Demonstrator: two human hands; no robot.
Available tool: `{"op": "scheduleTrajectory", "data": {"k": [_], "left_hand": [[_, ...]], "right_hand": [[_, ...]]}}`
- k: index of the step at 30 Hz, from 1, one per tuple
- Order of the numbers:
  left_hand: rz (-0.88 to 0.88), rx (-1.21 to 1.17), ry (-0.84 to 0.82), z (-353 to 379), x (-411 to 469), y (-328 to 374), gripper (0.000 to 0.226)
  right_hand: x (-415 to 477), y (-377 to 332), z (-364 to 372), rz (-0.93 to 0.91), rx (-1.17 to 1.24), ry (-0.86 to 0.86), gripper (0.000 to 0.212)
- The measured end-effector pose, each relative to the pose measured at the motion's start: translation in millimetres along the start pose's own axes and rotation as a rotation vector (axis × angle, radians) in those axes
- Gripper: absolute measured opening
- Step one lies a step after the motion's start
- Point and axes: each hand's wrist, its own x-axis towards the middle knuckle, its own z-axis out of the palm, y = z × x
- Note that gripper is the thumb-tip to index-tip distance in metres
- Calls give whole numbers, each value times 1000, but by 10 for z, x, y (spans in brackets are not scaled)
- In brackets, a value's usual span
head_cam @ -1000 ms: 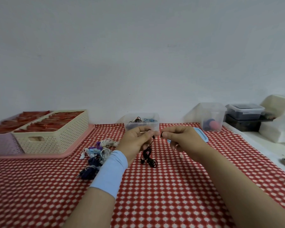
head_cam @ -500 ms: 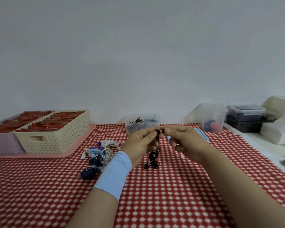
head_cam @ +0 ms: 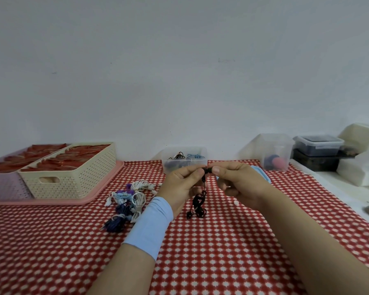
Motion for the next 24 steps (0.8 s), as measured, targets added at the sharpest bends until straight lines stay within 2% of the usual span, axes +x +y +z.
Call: {"op": "scheduleTrajectory", "data": {"k": [12,24], "left_hand": [[-12,-16,-11,-5,9,-58,20],[24,35,9,-5,38,-102,16]], "right_hand": [[-3,33,-1,4,-43,22,28],[-3,21,12,33,-108,103,15]]}}
